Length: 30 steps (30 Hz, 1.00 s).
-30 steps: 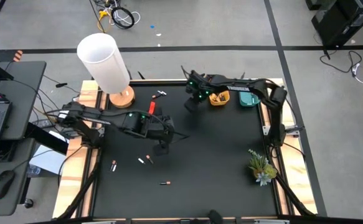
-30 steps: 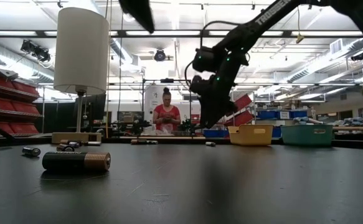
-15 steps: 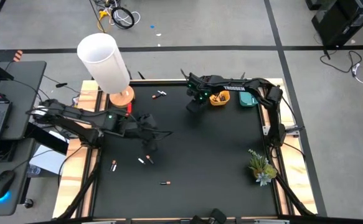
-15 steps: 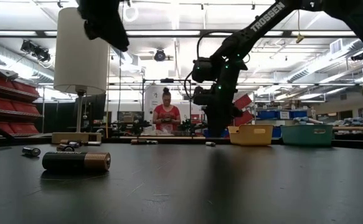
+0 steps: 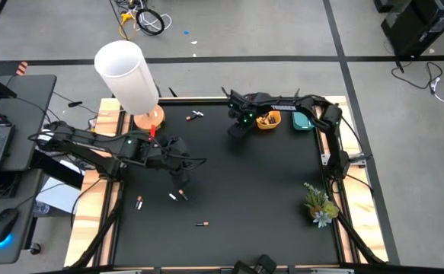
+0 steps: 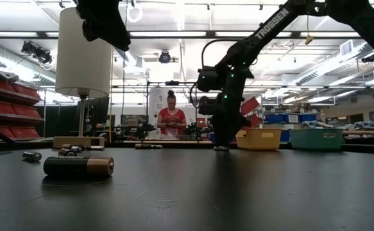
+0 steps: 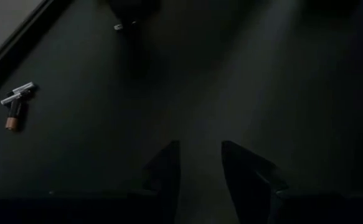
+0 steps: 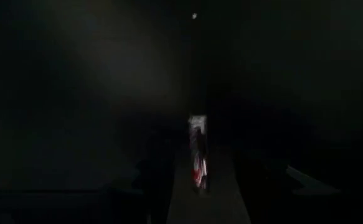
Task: Sort batteries
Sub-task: Put the silver battery into the blue bin
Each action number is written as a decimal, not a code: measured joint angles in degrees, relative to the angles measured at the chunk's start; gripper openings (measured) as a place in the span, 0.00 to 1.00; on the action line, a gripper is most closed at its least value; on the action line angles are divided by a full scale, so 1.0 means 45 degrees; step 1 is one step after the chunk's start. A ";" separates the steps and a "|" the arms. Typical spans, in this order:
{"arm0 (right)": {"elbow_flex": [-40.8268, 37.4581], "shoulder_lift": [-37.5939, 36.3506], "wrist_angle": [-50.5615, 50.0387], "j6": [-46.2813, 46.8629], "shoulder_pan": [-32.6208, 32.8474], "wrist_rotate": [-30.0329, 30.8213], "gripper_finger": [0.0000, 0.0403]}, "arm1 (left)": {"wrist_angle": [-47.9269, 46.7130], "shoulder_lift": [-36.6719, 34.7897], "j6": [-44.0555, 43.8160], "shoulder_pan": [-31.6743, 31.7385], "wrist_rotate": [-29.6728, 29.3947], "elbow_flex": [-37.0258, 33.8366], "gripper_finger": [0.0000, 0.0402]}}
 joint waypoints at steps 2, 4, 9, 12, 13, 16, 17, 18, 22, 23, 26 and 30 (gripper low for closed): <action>-0.0010 0.0029 -0.0085 -0.0015 0.0048 -0.0028 0.42 | 0.0006 0.0000 -0.0010 0.0000 0.0009 0.0000 0.32; -0.0002 0.0025 -0.0003 -0.0029 0.0097 -0.0027 0.42 | 0.0005 -0.0015 -0.0010 -0.0005 0.0059 0.0000 0.32; 0.0000 0.0025 -0.0467 -0.0721 0.0352 0.0336 0.40 | 0.0021 -0.0029 -0.0057 -0.0024 0.0080 0.0000 0.32; 0.0000 0.0025 -0.0805 -0.1344 0.0618 0.0700 0.36 | 0.0022 -0.0029 -0.0058 -0.0029 0.0081 0.0000 0.32; 0.0000 0.0025 -0.0919 -0.1524 0.0706 0.0809 0.35 | 0.0019 -0.0029 -0.0058 -0.0029 0.0081 0.0000 0.32; -0.0091 0.0025 -0.0938 -0.1907 0.0941 0.0850 0.31 | 0.0024 -0.0029 -0.0058 -0.0029 0.0081 0.0000 0.32; -0.0138 0.0025 -0.0977 -0.1993 0.1003 0.0852 0.29 | 0.0024 -0.0029 -0.0058 -0.0029 0.0081 0.0000 0.32; -0.0172 0.0025 -0.0951 -0.2080 0.1056 0.0901 0.28 | 0.0024 -0.0029 -0.0061 -0.0029 0.0081 0.0000 0.32; -0.0445 -0.0017 -0.0805 -0.2434 0.1196 0.0842 0.18 | 0.0017 -0.0029 -0.0049 -0.0029 0.0086 0.0000 0.32; -0.0507 -0.0034 -0.0780 -0.2542 0.1224 0.0807 0.14 | 0.0007 -0.0036 -0.0053 -0.0029 0.0086 0.0000 0.32; -0.0588 -0.0063 -0.0870 -0.2974 0.1270 0.0693 0.04 | 0.0012 -0.0122 -0.0129 -0.0029 0.0091 0.0007 0.32; -0.0607 -0.0066 -0.1040 -0.3138 0.1254 0.0221 0.04 | 0.0004 -0.0185 -0.0371 -0.0029 0.0091 0.0015 0.33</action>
